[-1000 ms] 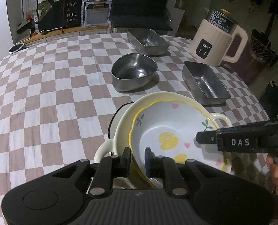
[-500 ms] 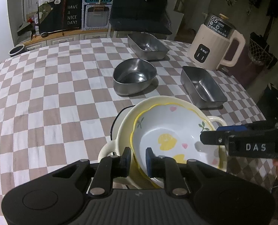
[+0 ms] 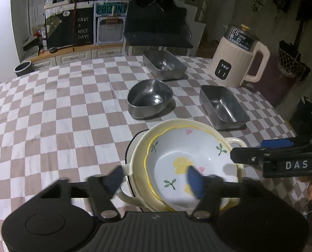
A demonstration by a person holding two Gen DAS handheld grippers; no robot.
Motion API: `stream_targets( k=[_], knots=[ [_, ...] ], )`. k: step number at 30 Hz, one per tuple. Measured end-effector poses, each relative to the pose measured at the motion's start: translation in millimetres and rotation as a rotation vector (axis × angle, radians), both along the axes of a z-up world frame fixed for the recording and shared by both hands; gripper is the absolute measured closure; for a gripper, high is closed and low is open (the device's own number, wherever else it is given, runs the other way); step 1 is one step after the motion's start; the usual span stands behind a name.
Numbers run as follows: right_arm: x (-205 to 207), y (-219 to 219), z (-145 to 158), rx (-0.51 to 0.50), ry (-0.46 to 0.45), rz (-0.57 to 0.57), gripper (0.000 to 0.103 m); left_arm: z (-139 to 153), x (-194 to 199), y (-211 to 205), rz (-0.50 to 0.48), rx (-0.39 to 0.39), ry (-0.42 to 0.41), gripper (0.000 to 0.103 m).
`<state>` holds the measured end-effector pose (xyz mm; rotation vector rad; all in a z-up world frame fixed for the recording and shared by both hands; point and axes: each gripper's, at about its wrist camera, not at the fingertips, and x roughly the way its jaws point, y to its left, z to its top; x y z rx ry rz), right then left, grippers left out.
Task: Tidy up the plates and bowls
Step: 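Open both grippers to release the lemon-print bowl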
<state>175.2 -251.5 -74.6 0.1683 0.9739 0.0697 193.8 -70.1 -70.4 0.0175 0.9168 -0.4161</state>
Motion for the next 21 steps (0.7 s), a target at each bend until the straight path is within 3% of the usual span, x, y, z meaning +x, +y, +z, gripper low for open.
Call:
stream_targets(
  k=[4,6,9,15,21],
  knots=[
    [-8,-9,6,0.0,-0.047,-0.03,0.009,6,-3,-1,0.003,0.003,-0.023,0.011],
    [-11,-15,9,0.002,-0.071,-0.056,0.0,9,-6,-1,0.013,0.015,-0.048,0.007],
    [-15,-25,14,0.019,-0.115,-0.114,0.0,13,-7,-3,0.025,0.014,-0.077,0.001],
    [-12,-53,14,0.097,-0.137,-0.253,0.0,22,-5,-8,0.03,0.015,-0.159,0.0],
    [1,-93,-7,0.241,-0.061,-0.472,0.0,23,26,-25,-0.003,0.009,-0.16,0.0]
  ],
)
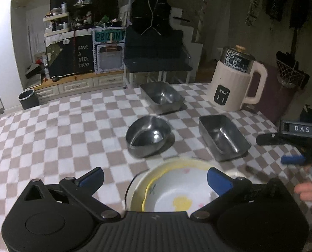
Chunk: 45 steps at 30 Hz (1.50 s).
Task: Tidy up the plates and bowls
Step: 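Open both grippers to release the lemon-print bowl, then move both grippers to the dark rectangular steel pan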
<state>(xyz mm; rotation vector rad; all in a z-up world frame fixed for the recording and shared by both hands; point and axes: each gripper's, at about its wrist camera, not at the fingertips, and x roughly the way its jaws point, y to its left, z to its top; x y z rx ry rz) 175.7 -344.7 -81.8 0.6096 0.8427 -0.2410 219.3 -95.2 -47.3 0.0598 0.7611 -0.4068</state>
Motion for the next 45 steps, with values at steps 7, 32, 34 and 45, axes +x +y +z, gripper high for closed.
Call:
stream_targets(
  k=[7,32,34,45],
  knots=[
    [25,-29,-28,0.133,0.055,-0.179,0.002,4,50,-43,-0.091,0.01,-0.032,0.0],
    [78,-25,-80,0.194,0.17,-0.113,0.05,-71,164,-195,-0.279,0.254,-0.05,0.0],
    [79,-25,-80,0.183,0.162,-0.082,0.061,-73,165,-194,-0.284,0.25,-0.049,0.002],
    [79,-42,-68,0.021,0.125,-0.088,0.094,-79,153,-190,-0.35,0.179,0.073,0.04]
  ],
)
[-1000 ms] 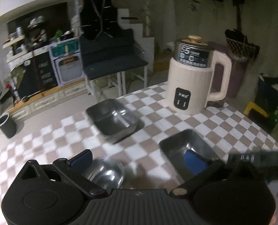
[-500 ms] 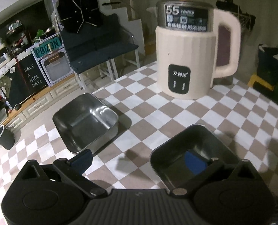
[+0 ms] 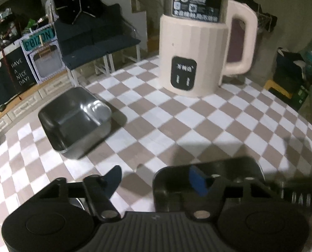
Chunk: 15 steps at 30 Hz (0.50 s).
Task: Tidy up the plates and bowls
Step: 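Move both grippers to the dark rectangular steel pan, then close both grippers on the rim of the steel pan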
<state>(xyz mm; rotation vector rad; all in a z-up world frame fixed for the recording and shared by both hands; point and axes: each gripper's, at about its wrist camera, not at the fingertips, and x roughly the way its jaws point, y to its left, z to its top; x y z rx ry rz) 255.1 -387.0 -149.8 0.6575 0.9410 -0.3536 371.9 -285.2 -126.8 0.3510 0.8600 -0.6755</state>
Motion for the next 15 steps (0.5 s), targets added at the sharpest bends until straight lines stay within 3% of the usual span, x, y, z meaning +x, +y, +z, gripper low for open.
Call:
stream_targets(
  k=[7,9,11,15],
  knots=[
    [3,-8,0,-0.028,-0.022,-0.002,0.097,-3,-7,20,0.024,-0.096,0.127,0.062],
    [6,-6,3,-0.07,-0.023,0.033,0.097,-4,-8,23,0.03,-0.103,0.146,0.081],
    [10,2,5,-0.135,-0.014,0.119,0.092,-5,-10,24,0.035,-0.09,0.146,0.092],
    [9,10,8,-0.187,0.025,0.195,0.092,-6,-10,27,0.041,-0.087,0.165,0.094]
  ],
)
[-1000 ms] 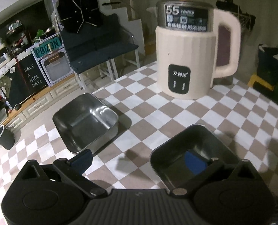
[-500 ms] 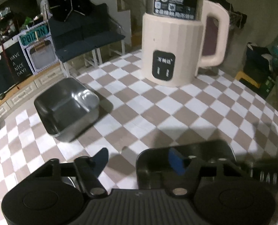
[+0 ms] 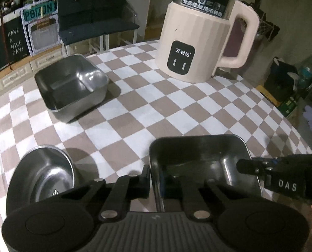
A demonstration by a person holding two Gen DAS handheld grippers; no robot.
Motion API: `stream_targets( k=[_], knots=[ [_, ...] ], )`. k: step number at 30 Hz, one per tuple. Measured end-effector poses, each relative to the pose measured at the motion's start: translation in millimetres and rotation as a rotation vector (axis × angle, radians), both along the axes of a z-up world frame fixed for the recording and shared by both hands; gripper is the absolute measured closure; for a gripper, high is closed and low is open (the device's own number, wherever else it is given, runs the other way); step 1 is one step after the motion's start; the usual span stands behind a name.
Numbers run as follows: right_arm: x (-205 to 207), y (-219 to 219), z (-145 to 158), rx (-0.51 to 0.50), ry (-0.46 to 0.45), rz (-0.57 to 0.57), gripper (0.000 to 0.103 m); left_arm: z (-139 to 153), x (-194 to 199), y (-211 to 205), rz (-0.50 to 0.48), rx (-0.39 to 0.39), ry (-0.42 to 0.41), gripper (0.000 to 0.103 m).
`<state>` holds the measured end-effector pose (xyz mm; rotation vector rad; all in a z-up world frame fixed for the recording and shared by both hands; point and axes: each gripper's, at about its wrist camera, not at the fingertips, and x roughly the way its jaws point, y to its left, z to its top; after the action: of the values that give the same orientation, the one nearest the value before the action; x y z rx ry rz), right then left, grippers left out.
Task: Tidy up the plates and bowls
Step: 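Close both grippers on the rim of the steel pan, then lift the steel pan and carry it toward the stacked bowls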
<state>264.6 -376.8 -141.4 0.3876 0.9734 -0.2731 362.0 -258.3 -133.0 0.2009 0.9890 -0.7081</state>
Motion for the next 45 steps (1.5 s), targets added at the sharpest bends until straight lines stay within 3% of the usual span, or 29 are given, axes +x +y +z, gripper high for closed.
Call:
stream_targets(
  k=[4,9,15,22,35,45],
  knots=[
    [-2,0,-2,0.011,0.034,0.016,0.094,-2,-6,2,-0.011,0.04,-0.001,0.094],
    [-10,0,6,0.018,-0.008,0.013,0.097,1,-15,8,0.011,0.01,-0.017,0.099],
    [-24,-2,24,0.015,-0.066,0.009,0.098,28,-28,12,0.023,-0.041,-0.077,0.099],
    [-40,5,51,0.035,-0.115,-0.005,0.098,55,-52,26,0.036,-0.046,-0.134,0.099],
    [-48,76,96,0.095,-0.204,0.154,0.098,110,-91,124,0.18,-0.045,-0.209,0.097],
    [-52,147,105,0.119,-0.225,0.306,0.098,124,-123,212,0.328,-0.055,-0.232,0.096]
  ],
)
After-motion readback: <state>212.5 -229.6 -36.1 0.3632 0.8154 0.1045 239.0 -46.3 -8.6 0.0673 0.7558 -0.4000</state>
